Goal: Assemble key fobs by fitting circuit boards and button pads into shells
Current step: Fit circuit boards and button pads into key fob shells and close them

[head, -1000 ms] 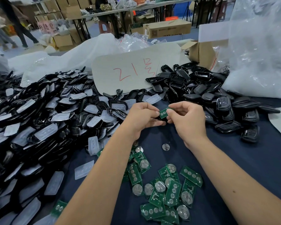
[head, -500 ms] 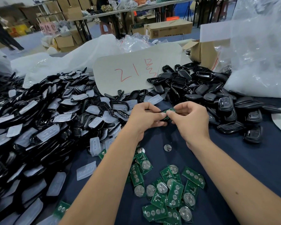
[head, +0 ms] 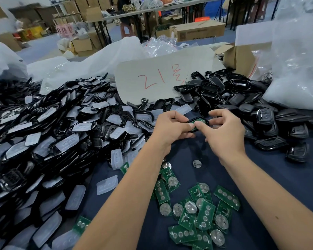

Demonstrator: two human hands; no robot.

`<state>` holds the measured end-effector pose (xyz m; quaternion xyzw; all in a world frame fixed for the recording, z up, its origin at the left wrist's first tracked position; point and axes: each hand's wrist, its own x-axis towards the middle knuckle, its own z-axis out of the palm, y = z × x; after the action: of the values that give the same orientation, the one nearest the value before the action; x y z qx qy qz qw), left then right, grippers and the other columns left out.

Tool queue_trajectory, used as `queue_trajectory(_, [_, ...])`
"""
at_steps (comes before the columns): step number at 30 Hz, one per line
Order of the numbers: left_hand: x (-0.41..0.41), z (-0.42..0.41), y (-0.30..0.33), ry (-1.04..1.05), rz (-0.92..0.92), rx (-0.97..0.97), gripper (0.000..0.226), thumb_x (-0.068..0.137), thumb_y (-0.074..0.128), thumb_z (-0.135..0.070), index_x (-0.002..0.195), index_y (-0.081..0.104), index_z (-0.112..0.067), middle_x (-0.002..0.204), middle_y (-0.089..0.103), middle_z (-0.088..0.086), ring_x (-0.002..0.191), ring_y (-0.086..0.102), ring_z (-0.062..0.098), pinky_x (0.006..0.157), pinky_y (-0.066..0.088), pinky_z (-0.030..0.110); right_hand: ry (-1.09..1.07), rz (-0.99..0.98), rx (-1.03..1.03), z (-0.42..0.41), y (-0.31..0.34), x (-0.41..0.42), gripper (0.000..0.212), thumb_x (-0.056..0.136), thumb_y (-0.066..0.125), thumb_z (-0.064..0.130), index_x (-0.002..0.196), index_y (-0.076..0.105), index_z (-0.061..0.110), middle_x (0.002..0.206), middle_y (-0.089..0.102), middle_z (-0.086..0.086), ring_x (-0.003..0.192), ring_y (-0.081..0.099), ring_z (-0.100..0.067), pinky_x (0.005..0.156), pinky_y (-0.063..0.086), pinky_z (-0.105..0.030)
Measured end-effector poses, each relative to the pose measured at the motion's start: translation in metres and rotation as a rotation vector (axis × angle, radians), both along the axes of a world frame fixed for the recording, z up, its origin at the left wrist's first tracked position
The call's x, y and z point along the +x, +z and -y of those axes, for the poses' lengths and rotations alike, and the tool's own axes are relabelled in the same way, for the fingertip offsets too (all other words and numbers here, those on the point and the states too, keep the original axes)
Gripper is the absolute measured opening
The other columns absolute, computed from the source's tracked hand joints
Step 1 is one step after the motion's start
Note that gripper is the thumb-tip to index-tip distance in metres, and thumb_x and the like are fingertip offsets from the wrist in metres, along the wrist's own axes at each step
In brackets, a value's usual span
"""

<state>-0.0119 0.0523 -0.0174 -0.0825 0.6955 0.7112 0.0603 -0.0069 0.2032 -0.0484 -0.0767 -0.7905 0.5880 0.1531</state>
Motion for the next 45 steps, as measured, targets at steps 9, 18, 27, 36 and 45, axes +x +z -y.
queue_trajectory(9, [0.002, 0.017, 0.020, -0.146, -0.122, -0.082, 0.018, 0.086, 0.077, 0.006, 0.091, 0.062, -0.004, 0.077, 0.065, 0.012, 0.056, 0.065, 0.021, 0.060, 0.057, 0.024, 0.198, -0.024, -0.316, 0.000, 0.008, 0.001, 0.016, 0.089, 0.080, 0.006, 0.099, 0.071, -0.004, 0.073, 0.067, -0.016, 0.050, 0.061, -0.010, 0.047, 0.049, -0.022])
queue_trajectory(18, [0.004, 0.103, 0.059, 0.156, -0.253, -0.224, 0.014, 0.093, 0.070, -0.001, 0.095, 0.074, -0.014, 0.086, 0.076, 0.005, 0.060, 0.061, 0.009, 0.058, 0.054, 0.021, 0.248, -0.277, 0.326, 0.050, 0.022, 0.029, 0.008, 0.091, 0.078, 0.018, 0.091, 0.071, 0.023, 0.076, 0.067, 0.018, 0.068, 0.064, 0.002, 0.062, 0.048, -0.010])
queue_trajectory(27, [0.004, 0.192, 0.048, 0.807, -0.247, 0.086, 0.012, 0.105, 0.053, -0.006, 0.117, 0.051, -0.009, 0.116, 0.064, 0.018, 0.063, 0.070, 0.016, 0.058, 0.058, 0.024, 0.591, -0.342, 0.903, 0.173, 0.058, -0.007, 0.013, 0.099, 0.063, 0.017, 0.108, 0.071, 0.012, 0.117, 0.060, -0.013, 0.117, 0.051, -0.032, 0.090, 0.051, -0.038])
queue_trajectory(36, [0.005, 0.193, 0.039, 0.789, -0.274, 0.144, 0.012, 0.104, 0.056, -0.004, 0.116, 0.054, -0.003, 0.099, 0.065, 0.014, 0.069, 0.070, 0.017, 0.063, 0.059, 0.025, 0.602, -0.245, 1.314, 0.218, 0.073, -0.027, 0.024, 0.085, 0.068, 0.005, 0.083, 0.047, 0.016, 0.122, 0.050, -0.014, 0.131, 0.032, -0.037, 0.079, 0.035, -0.040])
queue_trajectory(45, [0.001, 0.182, 0.041, 0.882, -0.365, 0.246, 0.005, 0.102, 0.061, -0.005, 0.104, 0.057, -0.008, 0.083, 0.059, 0.009, 0.054, 0.062, 0.010, 0.066, 0.059, 0.024, 0.574, -0.373, 1.235, 0.216, 0.068, -0.024, 0.005, 0.090, 0.062, 0.013, 0.090, 0.059, 0.017, 0.120, 0.054, -0.012, 0.128, 0.037, -0.035, 0.089, 0.042, -0.039])
